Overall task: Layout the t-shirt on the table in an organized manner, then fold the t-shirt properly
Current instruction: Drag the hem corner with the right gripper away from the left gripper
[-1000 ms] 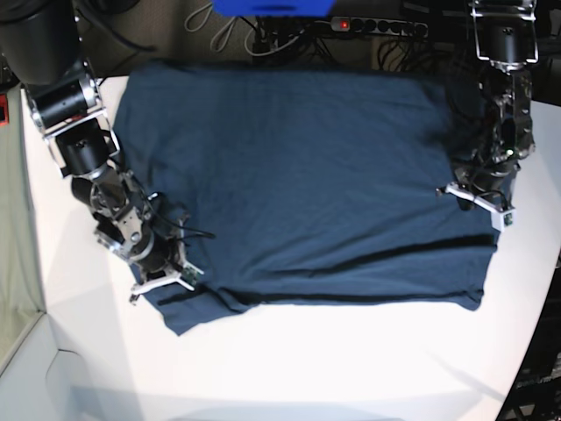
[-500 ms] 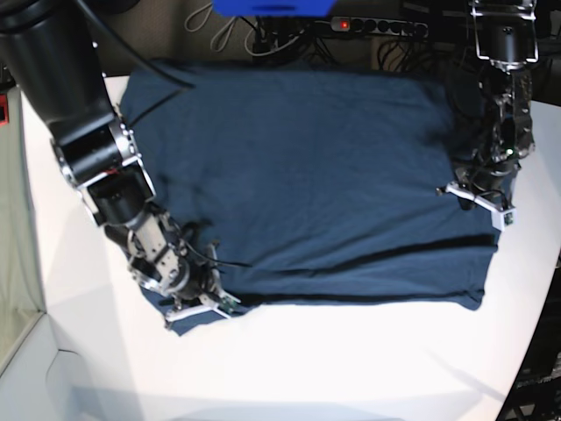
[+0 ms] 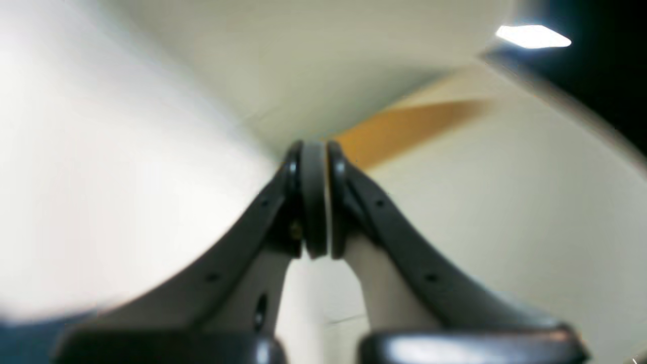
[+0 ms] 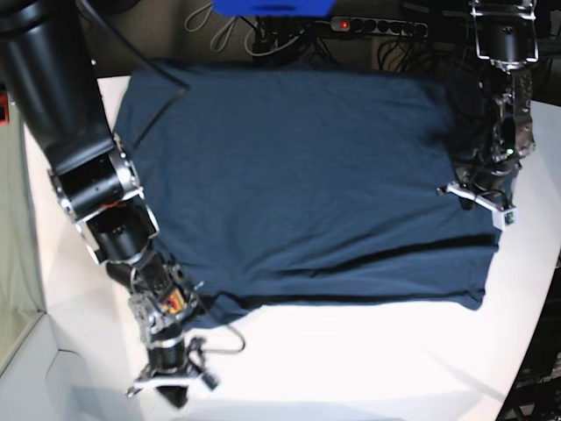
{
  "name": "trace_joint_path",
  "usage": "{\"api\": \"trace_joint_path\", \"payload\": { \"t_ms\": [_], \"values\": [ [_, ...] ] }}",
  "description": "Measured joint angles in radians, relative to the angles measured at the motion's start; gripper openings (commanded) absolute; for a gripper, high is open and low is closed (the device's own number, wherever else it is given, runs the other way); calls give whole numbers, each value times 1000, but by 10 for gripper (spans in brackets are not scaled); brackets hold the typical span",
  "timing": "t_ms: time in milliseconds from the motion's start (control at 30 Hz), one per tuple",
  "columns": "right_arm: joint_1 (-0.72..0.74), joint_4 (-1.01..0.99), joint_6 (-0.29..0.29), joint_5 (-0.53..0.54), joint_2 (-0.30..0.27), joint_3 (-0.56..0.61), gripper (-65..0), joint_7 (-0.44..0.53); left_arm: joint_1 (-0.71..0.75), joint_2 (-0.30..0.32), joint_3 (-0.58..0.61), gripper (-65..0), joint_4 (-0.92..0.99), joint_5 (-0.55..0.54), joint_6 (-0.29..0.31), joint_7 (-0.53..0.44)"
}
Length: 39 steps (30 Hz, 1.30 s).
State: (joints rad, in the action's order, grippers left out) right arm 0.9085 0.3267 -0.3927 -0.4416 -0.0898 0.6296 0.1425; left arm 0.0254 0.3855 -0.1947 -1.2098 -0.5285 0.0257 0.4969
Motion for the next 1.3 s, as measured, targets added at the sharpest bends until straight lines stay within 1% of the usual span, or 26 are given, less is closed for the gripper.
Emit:
{"api": "trace_joint_path", "payload": {
  "t_ms": [33,133,200,267,333,433,567,633,700,800,933,1000,1033,1067,1100,1133,1200,1267,1300],
  "values": [
    [-16,-2,19,0,2,0,-650,0,0,0,0,-650,0,0,0,0],
    [-45,-6,108,0,-10,1,-650,-1,0,0,0,-650,0,0,0,0],
    [-49,2,209,0,-27,1,-650,-8,0,0,0,-650,0,0,0,0],
    [-70,45,334,0,-48,0,-650,-10,-1,0,0,-650,0,1,0,1],
    [-116,115,414,-1,-75,0,-650,-3,0,0,0,-650,0,1,0,2],
    [-197,254,557,-8,-119,2,-650,-9,-1,0,0,-650,0,1,0,3],
    [-266,402,704,-9,-167,4,-650,-10,2,0,0,-650,0,1,0,-2],
    [-270,415,742,-8,-170,4,-650,-13,2,0,0,-650,0,1,0,-1],
    [-270,415,764,-8,-167,4,-650,-48,2,0,0,-650,0,1,0,-1],
    [-273,410,771,-8,-167,4,-650,-90,0,0,0,-650,0,1,0,0],
    [-269,389,771,-8,-164,4,-650,-90,-1,0,0,-650,0,1,0,2],
    [-239,306,770,-8,-139,4,-650,-94,-1,1,0,-650,0,1,0,2],
    [-212,243,768,-8,-120,4,-650,-99,-1,2,-1,-650,0,1,-1,1],
    [-180,172,741,-2,-97,3,-650,-83,0,2,-1,-650,0,0,-1,2],
    [-148,101,694,-8,-74,5,-650,-87,1,2,-1,-650,0,0,-1,2],
    [-114,35,602,-7,-52,5,-650,-95,2,2,-1,-650,0,0,-1,2],
    [-71,-39,344,-7,-28,4,-650,-84,2,2,-1,-650,0,0,0,-1],
    [-48,-39,66,-1,-31,2,-650,-66,2,2,-1,-650,-1,0,0,-1],
    [-39,-34,-45,-2,-35,0,-650,-30,2,2,-1,-650,-1,0,0,-1]
  ]
}}
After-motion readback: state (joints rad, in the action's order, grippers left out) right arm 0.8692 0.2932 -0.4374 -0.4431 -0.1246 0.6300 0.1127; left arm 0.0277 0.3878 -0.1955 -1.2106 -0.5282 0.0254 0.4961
